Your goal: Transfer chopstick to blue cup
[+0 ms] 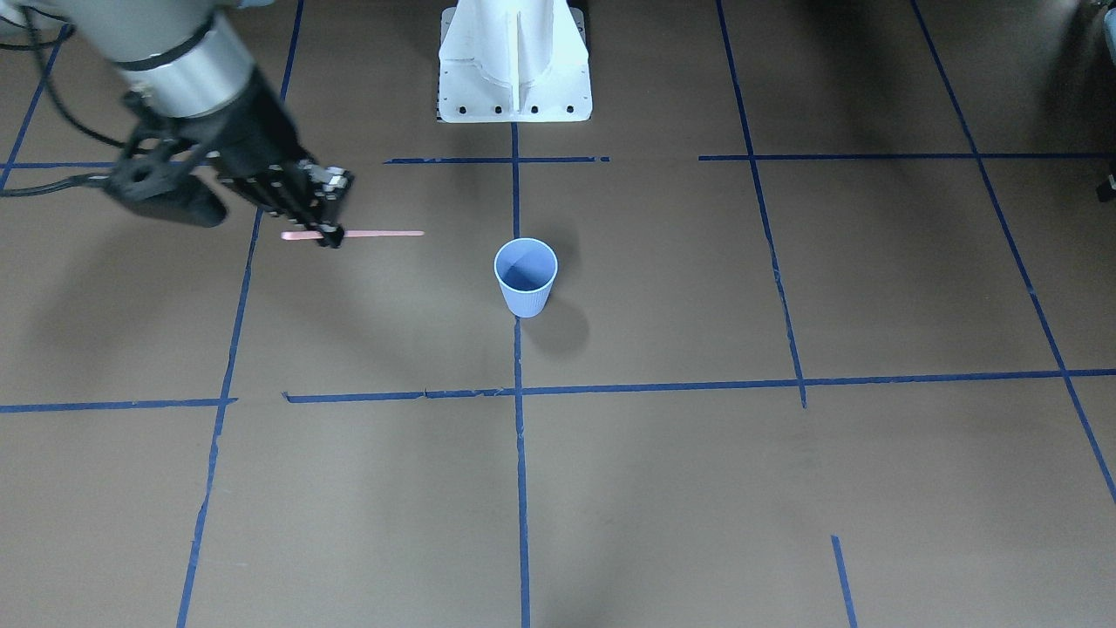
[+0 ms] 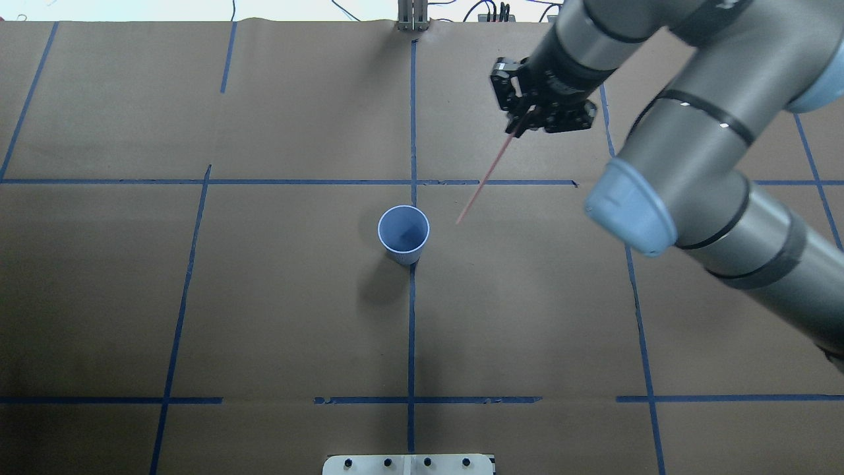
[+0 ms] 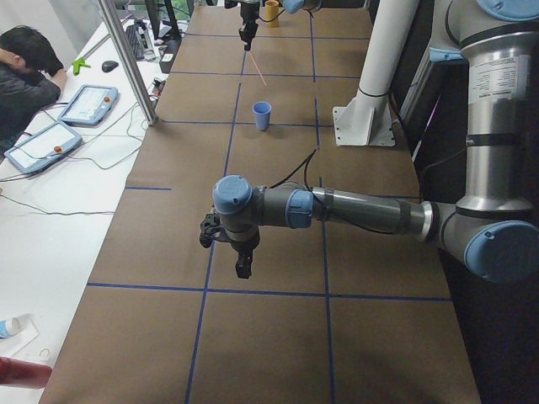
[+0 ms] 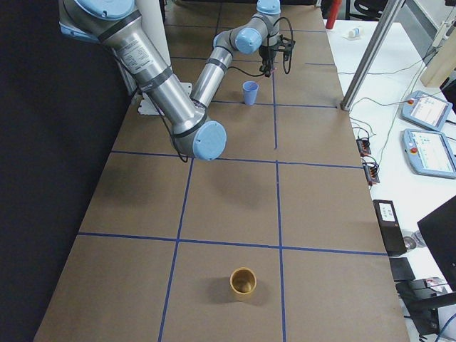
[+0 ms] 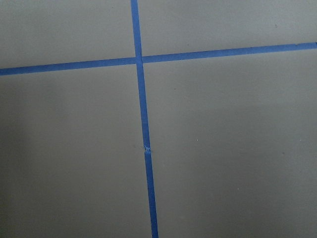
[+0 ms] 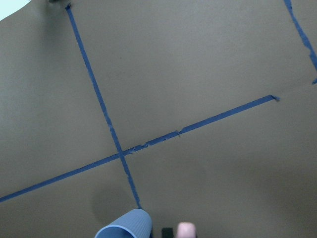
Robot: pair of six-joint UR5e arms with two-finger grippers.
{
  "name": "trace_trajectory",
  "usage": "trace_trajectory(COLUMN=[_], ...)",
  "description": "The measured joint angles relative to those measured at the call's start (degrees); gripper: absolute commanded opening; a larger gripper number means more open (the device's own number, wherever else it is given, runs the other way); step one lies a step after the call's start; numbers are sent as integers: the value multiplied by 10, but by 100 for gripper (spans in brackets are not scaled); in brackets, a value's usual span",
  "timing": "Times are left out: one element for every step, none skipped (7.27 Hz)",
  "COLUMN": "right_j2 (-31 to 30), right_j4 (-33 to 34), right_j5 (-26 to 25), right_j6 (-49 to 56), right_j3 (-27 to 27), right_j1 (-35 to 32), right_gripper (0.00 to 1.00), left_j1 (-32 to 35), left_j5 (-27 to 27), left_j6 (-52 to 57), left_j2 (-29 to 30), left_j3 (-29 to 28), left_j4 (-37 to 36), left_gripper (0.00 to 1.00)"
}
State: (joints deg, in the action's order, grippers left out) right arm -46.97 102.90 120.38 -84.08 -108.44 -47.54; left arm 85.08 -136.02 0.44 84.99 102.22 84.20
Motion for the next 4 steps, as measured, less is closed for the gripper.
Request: trace_trajectory(right_j2=[23, 46, 66, 77], right_j4=[1, 2, 2, 1], right_j5=[-27, -47, -63, -80], right_j6=[-33, -51, -59, -62], right_j3=[15, 36, 62, 80], right_j1=[23, 37, 45, 55], right_gripper=[0, 0, 0, 0], left_j1=[0, 0, 0, 0], left_j5=[0, 0, 0, 0], left_j6=[0, 0, 0, 0], left_j2=[-2, -2, -2, -3], left_j3=[1, 2, 2, 3], left_j4=[0, 0, 0, 0], left_gripper=[100, 100, 100, 100])
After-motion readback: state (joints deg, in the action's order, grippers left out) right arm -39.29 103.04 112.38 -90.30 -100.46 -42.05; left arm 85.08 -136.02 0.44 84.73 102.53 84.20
